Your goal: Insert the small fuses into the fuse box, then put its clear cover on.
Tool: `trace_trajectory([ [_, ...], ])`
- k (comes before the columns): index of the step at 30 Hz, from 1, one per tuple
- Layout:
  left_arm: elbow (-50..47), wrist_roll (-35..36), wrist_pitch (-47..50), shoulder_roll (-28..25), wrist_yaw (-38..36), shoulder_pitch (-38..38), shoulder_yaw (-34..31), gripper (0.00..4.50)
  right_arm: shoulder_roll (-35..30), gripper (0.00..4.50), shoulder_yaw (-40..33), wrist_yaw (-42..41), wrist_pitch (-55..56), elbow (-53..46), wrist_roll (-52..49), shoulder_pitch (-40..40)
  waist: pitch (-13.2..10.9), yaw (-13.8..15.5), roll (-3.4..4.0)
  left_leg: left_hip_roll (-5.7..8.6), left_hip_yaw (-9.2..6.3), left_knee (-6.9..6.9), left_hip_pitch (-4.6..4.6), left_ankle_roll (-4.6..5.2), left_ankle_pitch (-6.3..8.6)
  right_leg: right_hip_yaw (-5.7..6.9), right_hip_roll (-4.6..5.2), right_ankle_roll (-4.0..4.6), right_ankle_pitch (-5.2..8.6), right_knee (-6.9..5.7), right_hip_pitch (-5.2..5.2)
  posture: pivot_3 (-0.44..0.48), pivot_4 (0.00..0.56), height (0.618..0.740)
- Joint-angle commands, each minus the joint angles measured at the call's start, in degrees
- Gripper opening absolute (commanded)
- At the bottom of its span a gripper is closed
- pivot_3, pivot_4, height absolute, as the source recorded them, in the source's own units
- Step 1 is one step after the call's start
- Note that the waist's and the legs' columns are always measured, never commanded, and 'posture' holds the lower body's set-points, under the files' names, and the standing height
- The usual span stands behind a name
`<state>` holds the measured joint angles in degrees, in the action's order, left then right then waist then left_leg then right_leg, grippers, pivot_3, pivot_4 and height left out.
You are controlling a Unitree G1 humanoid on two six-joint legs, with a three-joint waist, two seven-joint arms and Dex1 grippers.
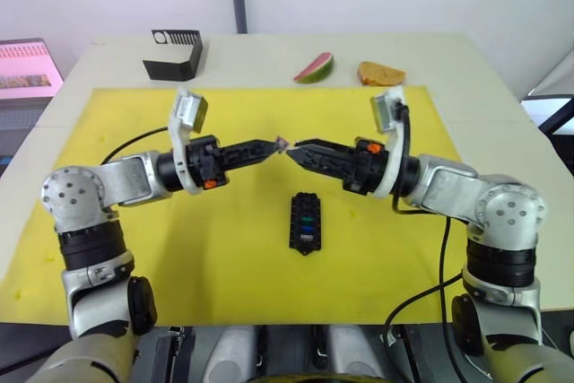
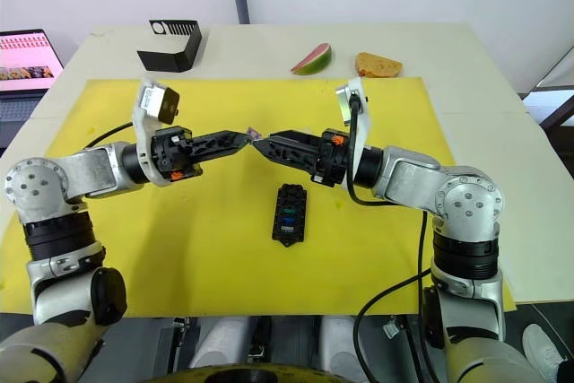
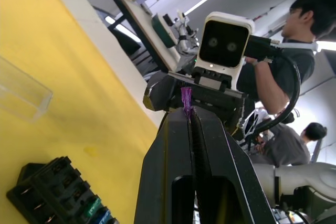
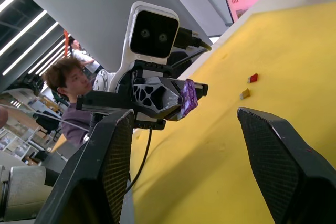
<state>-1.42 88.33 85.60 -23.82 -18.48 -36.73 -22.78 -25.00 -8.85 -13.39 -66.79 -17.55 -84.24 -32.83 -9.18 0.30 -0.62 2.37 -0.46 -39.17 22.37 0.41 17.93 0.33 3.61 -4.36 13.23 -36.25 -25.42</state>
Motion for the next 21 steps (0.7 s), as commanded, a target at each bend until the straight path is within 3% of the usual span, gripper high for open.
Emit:
trace_trajectory([
  [1,-1.6,3.1,-2.4,-1.4,0.2,0.4,1.7,0.00,-0.5,2.45,0.4,-0.4,1.5,-2.0,-1.3,-1.1,0.0,0.0,0.00,0.00,0.00,0.00,0.00,0.00,0.00,0.00,0.00,0.00,0.00,0.00,0.00,0.000,0.150,0.740],
  [2,-1.9,3.6,-2.8,-1.8,0.2,0.6,2.3,0.00,-0.6,2.01,0.6,-0.2,1.6,-1.9,-1.2,-1.1,0.0,0.0,0.00,0.00,0.00,0.00,0.00,0.00,0.00,0.00,0.00,0.00,0.00,0.00,0.00,0.000,0.150,0.740],
  [21,-4.8,9.2,-10.6,-6.1,2.1,2.3,9.8,0.00,-2.1,2.01,0.7,1.5,3.2,-0.8,-4.2,-0.7,0.0,0.1,0.00,-0.01,0.00,0.00,0.01,0.03,0.01,0.00,0.00,0.01,0.00,0.02,0.00,0.000,0.150,0.740],
])
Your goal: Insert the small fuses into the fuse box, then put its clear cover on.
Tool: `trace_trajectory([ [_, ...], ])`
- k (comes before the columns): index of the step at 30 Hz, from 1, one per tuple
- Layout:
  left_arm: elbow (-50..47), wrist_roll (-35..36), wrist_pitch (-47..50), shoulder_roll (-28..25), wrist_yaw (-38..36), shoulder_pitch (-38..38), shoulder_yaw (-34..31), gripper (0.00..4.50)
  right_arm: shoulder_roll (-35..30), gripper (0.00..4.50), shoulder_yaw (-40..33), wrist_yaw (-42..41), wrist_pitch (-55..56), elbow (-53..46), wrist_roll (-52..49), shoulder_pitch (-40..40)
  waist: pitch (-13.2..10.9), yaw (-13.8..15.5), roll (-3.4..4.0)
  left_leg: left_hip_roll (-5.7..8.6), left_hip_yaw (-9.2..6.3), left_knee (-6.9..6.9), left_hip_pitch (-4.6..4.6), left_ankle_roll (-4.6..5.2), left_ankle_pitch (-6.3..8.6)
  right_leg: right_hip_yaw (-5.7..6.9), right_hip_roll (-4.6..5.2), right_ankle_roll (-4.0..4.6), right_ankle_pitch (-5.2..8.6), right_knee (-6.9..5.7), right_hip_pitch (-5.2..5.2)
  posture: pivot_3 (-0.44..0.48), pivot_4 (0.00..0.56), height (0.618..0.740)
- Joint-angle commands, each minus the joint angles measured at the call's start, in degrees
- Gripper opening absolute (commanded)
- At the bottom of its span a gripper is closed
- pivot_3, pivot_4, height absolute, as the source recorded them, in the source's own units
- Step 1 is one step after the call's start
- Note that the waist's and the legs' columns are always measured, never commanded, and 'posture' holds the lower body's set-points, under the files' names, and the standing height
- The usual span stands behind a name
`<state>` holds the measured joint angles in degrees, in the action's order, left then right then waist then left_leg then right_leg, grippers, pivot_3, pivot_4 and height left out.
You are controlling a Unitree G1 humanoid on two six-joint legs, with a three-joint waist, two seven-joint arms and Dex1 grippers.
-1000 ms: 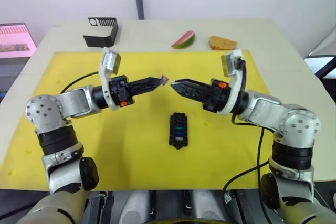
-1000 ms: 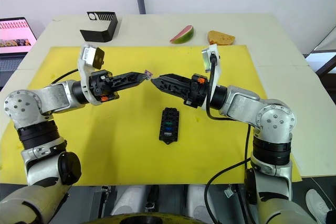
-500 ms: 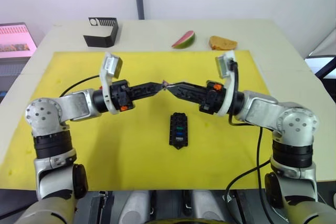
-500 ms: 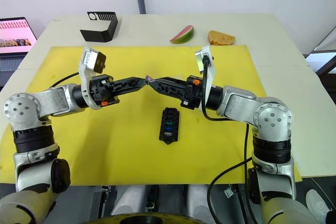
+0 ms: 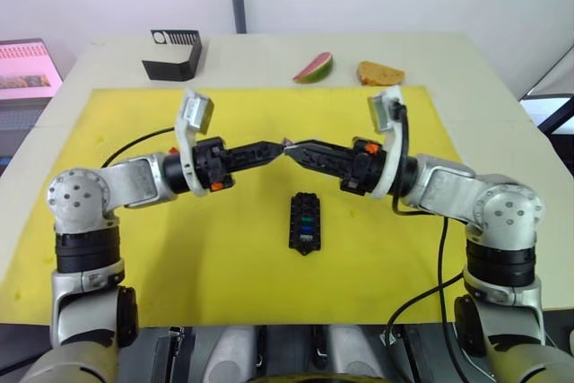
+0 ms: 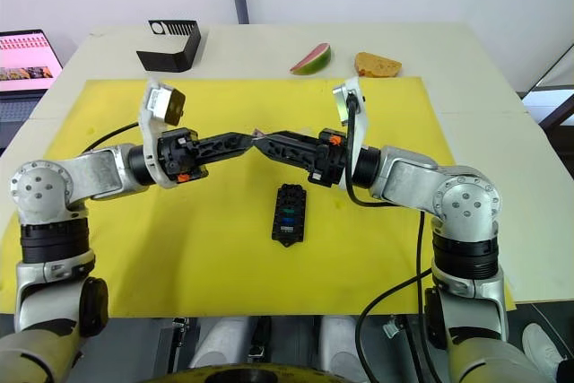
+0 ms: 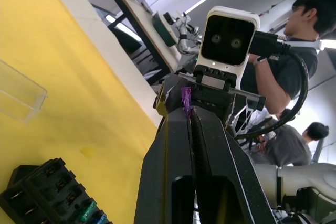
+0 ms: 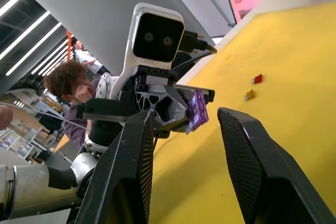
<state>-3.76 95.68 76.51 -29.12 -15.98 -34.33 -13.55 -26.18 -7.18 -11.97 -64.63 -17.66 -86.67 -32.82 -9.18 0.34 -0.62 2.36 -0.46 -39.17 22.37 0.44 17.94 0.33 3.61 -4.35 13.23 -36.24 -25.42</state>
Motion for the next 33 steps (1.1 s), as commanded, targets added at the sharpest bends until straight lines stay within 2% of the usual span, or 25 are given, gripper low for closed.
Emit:
trace_trajectory([
  [1,-2.4,2.0,-1.9,-1.0,-0.4,-0.1,0.7,0.00,-1.1,2.01,-1.0,0.1,1.1,-0.7,-1.9,-0.6,0.0,0.0,0.00,0.00,0.00,0.00,0.00,0.01,0.00,0.00,0.00,0.00,0.00,0.01,0.01,0.000,0.150,0.740],
  [14,-1.2,2.4,-4.2,-2.9,-2.0,0.0,2.4,0.00,-2.2,2.01,0.0,-0.2,1.6,-0.9,-1.5,-0.5,0.0,0.0,0.00,0.00,0.00,0.00,0.00,0.17,0.09,0.00,-0.01,0.00,0.00,0.02,0.01,0.000,0.150,0.740],
  [17,-1.1,2.2,-4.5,-3.0,-2.4,-0.1,2.7,0.00,-2.5,1.14,-0.2,-0.3,1.6,-1.1,-2.0,-0.5,0.0,0.0,0.00,0.00,0.00,0.00,0.00,0.17,0.09,0.00,-0.01,0.00,0.00,0.02,0.01,0.000,0.150,0.740],
  [19,-1.1,2.2,-4.8,-2.9,-2.5,-0.2,2.9,0.00,-2.6,0.21,-0.3,-0.3,1.6,-1.4,-2.3,-0.5,0.0,0.0,0.00,0.00,0.00,0.00,0.00,0.17,0.09,0.00,-0.01,0.00,0.00,0.02,0.01,0.000,0.150,0.740],
  [20,-1.1,2.3,-4.9,-2.9,-2.5,-0.1,3.0,0.00,-2.7,0.06,-0.3,-0.2,1.7,-1.4,-2.4,-0.5,0.0,0.0,0.00,0.00,0.00,0.00,0.00,0.18,0.09,0.00,-0.01,0.00,0.00,0.02,0.01,0.000,0.150,0.740],
  [26,-1.3,1.0,-5.5,-2.7,-3.1,0.3,3.6,0.00,-3.0,0.06,-0.6,0.8,2.1,-1.6,-5.0,-0.4,0.0,0.0,0.00,-0.01,0.00,0.00,0.00,0.19,0.10,0.00,-0.02,0.00,0.00,0.03,0.01,0.000,0.150,0.740],
  [30,-1.3,-1.9,-4.9,-4.9,-6.7,0.6,3.1,0.00,-4.3,0.06,-1.0,1.5,2.1,-1.5,-7.6,-0.6,0.0,0.0,0.00,0.00,0.00,0.00,0.00,0.19,0.10,0.00,-0.02,0.00,0.00,0.03,0.01,0.000,0.150,0.740],
  [33,-1.3,-5.1,-4.7,-7.9,-12.3,0.6,2.2,0.96,-5.6,0.00,-0.9,1.6,2.1,-1.2,-8.7,-1.1,0.0,-0.1,0.02,-0.01,0.00,0.00,0.00,0.19,0.10,0.01,-0.03,0.01,0.01,0.03,0.01,0.000,0.150,0.740],
])
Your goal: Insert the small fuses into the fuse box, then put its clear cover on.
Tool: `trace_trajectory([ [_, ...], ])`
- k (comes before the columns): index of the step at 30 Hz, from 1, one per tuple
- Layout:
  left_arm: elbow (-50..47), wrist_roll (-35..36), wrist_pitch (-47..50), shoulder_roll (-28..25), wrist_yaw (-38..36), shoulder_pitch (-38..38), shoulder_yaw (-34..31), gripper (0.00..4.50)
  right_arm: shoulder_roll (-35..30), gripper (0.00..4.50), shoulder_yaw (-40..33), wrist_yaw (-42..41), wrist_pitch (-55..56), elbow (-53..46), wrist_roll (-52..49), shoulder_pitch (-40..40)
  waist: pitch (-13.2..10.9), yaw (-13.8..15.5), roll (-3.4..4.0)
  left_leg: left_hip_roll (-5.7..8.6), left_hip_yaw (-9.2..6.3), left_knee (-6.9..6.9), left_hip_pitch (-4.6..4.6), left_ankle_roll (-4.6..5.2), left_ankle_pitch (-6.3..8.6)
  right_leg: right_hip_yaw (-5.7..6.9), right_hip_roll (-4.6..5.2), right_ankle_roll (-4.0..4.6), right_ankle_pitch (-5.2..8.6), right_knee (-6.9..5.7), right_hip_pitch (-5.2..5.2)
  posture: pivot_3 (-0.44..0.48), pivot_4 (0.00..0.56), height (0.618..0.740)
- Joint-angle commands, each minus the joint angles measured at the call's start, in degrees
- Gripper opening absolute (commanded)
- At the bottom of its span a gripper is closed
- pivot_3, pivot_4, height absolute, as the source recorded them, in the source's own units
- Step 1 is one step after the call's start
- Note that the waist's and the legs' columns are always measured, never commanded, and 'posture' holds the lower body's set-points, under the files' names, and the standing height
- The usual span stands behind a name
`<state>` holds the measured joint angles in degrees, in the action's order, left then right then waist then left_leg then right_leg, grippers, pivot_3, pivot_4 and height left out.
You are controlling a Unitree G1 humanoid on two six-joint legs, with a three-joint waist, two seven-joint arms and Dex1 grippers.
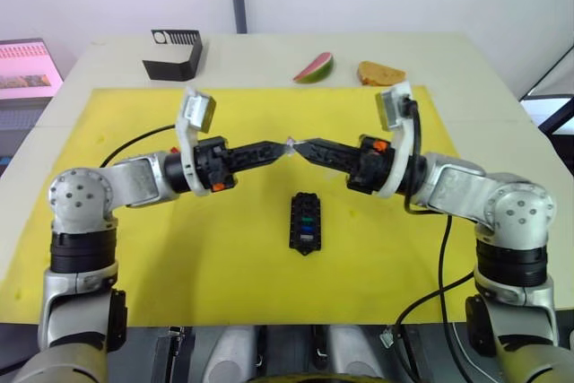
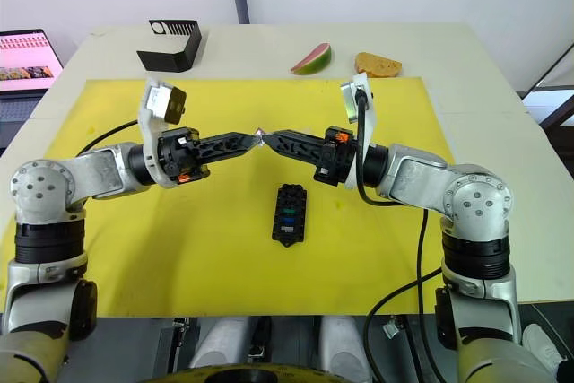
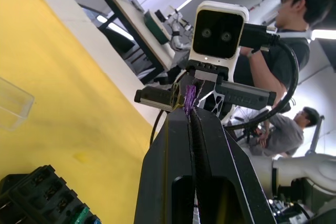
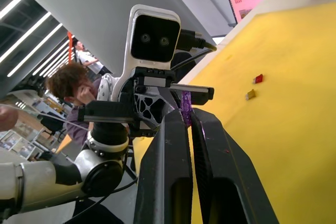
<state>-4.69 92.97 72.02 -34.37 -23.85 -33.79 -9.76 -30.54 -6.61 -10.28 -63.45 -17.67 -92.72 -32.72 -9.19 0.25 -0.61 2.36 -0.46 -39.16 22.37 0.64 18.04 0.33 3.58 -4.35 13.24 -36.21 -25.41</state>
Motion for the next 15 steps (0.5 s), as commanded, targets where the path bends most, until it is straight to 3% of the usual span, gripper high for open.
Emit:
trace_trajectory([
  [1,-1.9,-6.0,-0.6,-5.9,-9.5,0.4,-1.0,1.39,-2.2,0.00,-1.6,-0.3,0.7,-0.9,-3.3,-1.5,0.0,-0.1,0.01,-0.01,0.00,0.00,0.00,0.03,0.02,0.00,-0.01,0.00,0.00,0.00,0.00,0.000,0.150,0.740],
  [2,-3.5,-9.5,-1.4,-8.8,-14.1,0.7,-0.2,2.06,-3.2,0.00,-1.8,-0.6,0.5,-0.7,-3.9,-1.8,0.0,-0.2,0.01,-0.01,0.01,0.01,0.00,0.04,0.02,0.00,-0.02,0.01,0.01,0.01,-0.01,0.000,0.150,0.740],
  [5,-6.9,-18.8,-5.7,-15.0,-25.8,2.5,3.0,3.33,-5.7,0.00,-1.8,-1.4,0.1,-0.4,-4.6,-2.2,-0.1,-0.8,0.07,-0.03,0.03,0.05,0.01,0.04,0.02,0.00,-0.05,0.03,0.02,0.08,0.00,0.000,0.150,0.740],
  [7,-9.2,-26.9,-10.6,-19.1,-33.4,4.5,7.6,3.33,-8.5,0.00,-0.9,-3.7,-0.6,-1.7,-0.6,-2.6,-0.1,-0.8,0.07,-0.03,0.04,0.04,0.01,0.09,0.05,0.01,-0.04,0.07,0.04,0.12,0.04,0.000,0.150,0.740],
  [9,-11.7,-35.8,-17.9,-20.7,-38.2,6.4,12.5,3.84,-12.1,0.00,2.0,-8.5,0.4,-5.8,8.8,-2.2,-0.1,-0.7,0.11,-0.02,0.09,0.03,0.01,0.18,0.10,-0.01,-0.02,0.20,0.11,0.16,0.07,0.000,0.150,0.740],
  [11,-13.7,-44.8,-26.8,-20.1,-40.1,7.8,16.5,4.45,-14.4,0.00,5.1,-12.9,2.8,-9.0,17.1,-1.7,-0.1,-0.7,0.10,-0.03,0.10,0.03,0.01,0.35,0.20,-0.01,0.00,0.21,0.12,0.20,0.07,0.000,0.150,0.740],
  [15,-13.7,-55.1,-37.9,-15.9,-42.9,8.3,22.0,4.45,-16.9,0.00,10.8,-19.8,9.0,-12.5,31.2,-0.4,-0.1,-0.6,0.09,-0.07,0.10,0.02,0.03,0.36,0.20,-0.02,0.02,0.18,0.11,0.20,0.06,0.000,0.150,0.740],
])
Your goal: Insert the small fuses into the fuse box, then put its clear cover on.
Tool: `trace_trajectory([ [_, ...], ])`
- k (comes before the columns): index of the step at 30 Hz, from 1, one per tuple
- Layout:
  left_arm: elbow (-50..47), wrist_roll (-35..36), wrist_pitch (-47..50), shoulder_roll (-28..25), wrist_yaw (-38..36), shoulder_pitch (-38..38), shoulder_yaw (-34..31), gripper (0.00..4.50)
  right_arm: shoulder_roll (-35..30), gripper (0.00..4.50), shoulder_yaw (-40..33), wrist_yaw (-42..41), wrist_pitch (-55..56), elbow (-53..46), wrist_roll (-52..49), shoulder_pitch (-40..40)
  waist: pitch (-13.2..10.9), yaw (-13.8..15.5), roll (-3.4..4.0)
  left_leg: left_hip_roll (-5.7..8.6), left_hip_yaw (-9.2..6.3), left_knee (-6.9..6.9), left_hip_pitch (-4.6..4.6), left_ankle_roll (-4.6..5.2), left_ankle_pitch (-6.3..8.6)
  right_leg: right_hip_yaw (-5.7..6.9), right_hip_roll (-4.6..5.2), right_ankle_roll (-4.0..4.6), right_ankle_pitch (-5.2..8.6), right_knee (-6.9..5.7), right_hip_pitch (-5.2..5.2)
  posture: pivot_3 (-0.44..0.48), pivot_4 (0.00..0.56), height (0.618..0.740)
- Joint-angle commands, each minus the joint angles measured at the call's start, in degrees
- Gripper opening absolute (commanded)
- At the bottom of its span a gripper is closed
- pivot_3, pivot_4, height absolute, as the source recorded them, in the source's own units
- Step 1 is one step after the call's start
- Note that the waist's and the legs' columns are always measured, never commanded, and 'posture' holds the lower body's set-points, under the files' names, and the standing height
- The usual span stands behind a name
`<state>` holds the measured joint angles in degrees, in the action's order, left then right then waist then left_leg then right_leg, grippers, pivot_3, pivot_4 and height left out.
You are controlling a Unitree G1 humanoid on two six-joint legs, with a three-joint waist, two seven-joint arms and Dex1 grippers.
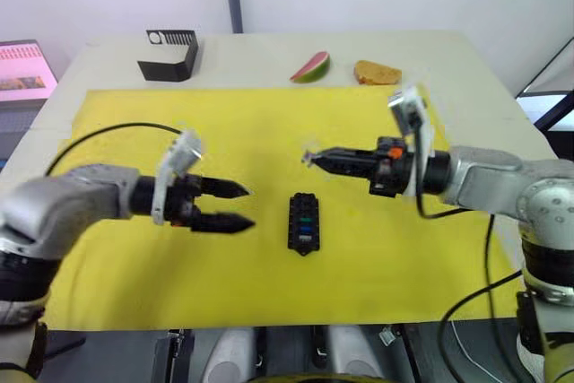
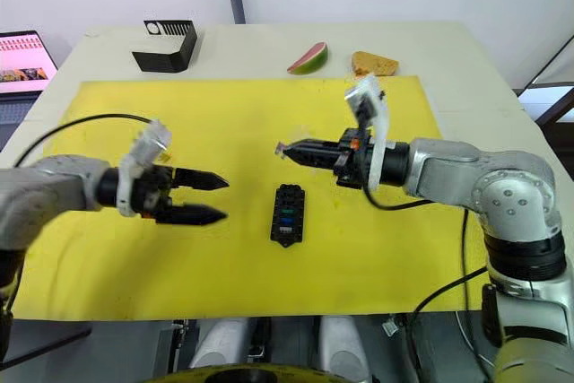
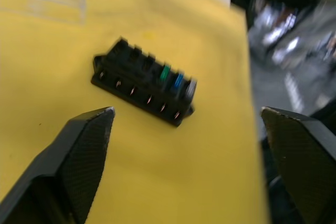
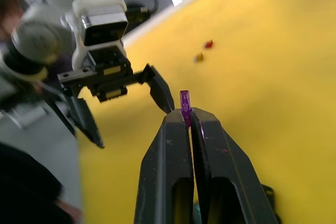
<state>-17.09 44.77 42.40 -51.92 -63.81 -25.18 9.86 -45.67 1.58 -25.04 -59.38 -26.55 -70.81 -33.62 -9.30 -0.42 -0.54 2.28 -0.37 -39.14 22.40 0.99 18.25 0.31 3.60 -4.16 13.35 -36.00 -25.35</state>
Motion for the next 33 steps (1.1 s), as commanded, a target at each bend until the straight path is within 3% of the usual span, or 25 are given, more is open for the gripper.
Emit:
trace_trajectory([
  [1,-0.9,-8.8,-10.3,2.8,-3.5,-0.5,3.6,4.45,-2.5,0.00,4.2,-6.7,6.3,-4.6,12.3,1.0,0.0,0.1,0.01,0.00,0.00,0.00,0.00,0.01,0.01,0.00,0.03,0.00,0.00,0.00,-0.01,0.000,0.150,0.740],
  [6,3.6,-18.1,-17.9,7.6,-3.8,-2.2,7.3,4.45,-5.4,0.00,11.8,-13.6,13.3,-7.7,26.9,3.0,0.0,0.1,0.00,0.00,0.00,0.00,0.03,0.03,0.02,0.00,0.04,-0.14,-0.08,0.01,-0.03,0.000,0.150,0.740],
  [12,5.1,-22.5,-19.3,10.8,-3.3,-3.0,7.9,4.45,-5.1,0.00,16.8,-18.3,20.0,-5.5,39.1,5.2,0.0,0.0,-0.01,-0.01,-0.01,0.00,0.03,0.03,0.02,0.01,0.04,-0.16,-0.09,0.00,-0.05,0.000,0.150,0.740],
  [33,6.1,-26.1,-20.1,14.0,-3.1,-3.1,6.9,4.45,-0.5,0.00,18.1,-26.1,24.3,-0.2,51.8,5.9,0.0,0.1,-0.01,0.00,-0.01,-0.07,0.02,0.01,0.01,0.02,0.00,-0.19,-0.11,-0.06,-0.03,0.000,0.150,0.740],
])
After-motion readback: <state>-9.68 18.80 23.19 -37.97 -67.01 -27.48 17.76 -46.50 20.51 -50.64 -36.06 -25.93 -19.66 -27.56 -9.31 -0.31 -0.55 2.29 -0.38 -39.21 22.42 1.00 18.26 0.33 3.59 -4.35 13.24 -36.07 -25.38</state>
